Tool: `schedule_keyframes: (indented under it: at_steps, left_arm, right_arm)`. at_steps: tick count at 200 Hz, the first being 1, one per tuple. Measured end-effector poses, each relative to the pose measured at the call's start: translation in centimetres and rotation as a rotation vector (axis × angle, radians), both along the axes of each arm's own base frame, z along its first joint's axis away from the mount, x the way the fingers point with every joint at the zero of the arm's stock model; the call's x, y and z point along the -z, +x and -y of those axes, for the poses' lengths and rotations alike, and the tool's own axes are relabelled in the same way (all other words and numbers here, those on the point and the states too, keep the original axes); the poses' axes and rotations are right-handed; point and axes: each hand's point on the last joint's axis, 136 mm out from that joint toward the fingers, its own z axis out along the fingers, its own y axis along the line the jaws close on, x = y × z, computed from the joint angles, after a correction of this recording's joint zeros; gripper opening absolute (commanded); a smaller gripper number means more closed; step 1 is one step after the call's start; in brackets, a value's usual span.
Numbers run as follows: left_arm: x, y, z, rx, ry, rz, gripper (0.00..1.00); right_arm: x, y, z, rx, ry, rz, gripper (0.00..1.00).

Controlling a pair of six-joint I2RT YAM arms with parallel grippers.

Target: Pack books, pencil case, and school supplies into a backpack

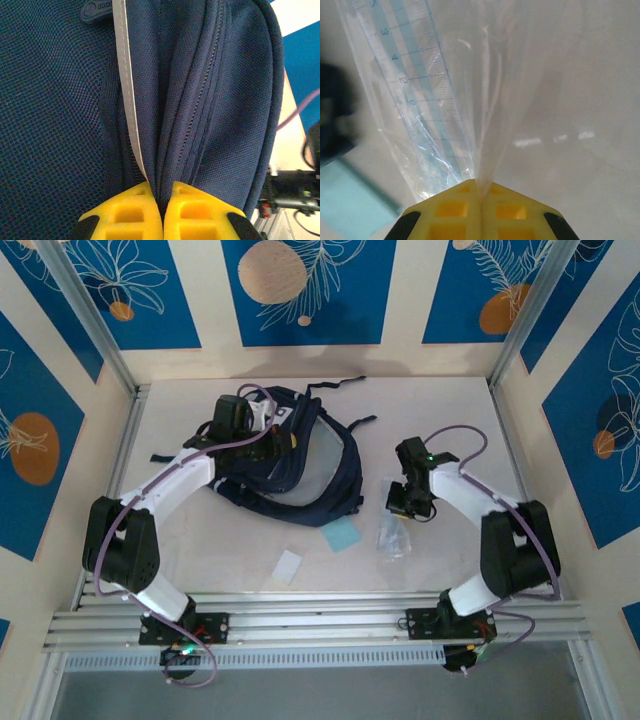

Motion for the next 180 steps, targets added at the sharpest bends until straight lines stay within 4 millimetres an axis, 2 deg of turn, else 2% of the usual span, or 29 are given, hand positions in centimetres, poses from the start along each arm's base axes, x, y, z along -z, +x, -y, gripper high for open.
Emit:
schedule_keyframes:
  at_steps: [36, 63, 86, 115, 145, 162, 180]
  left_arm:
    - [-1.1, 0.3, 0.0, -0.003, -0.004, 0.009, 0.0]
    - [-2.4, 0.7, 0.1, -0.008, -0.024, 0.018, 0.0]
    - [-3.2, 0.7, 0.2, -0.009, -0.047, 0.011, 0.0]
    - [-4.2, 0.8, 0.4, -0.008, -0.066, 0.009, 0.0]
    - [-4.7, 0.8, 0.6, -0.007, -0.083, -0.004, 0.0]
    - [-4.8, 0.8, 0.7, -0.008, -0.088, -0.01, 0.0]
    - [-4.6, 1.0, 0.7, -0.007, -0.093, -0.018, 0.0]
  right_arm:
    - [-5.6, 1.2, -3.3, -0.003, 0.249, 0.159, 0.0]
    - [-7.6, 3.6, -6.6, -0.001, 0.427, 0.223, 0.0]
    - [-8.2, 6.4, -10.1, -0.015, 0.529, 0.234, 0.0]
    - [-8.6, 11.2, -15.6, -0.047, 0.642, 0.259, 0.0]
    - [-8.0, 15.9, -21.3, -0.071, 0.758, 0.259, 0.0]
    - [-7.0, 17.4, -24.1, -0.074, 0.803, 0.236, 0.0]
    - [-5.7, 17.8, -26.9, -0.074, 0.83, 0.193, 0.0]
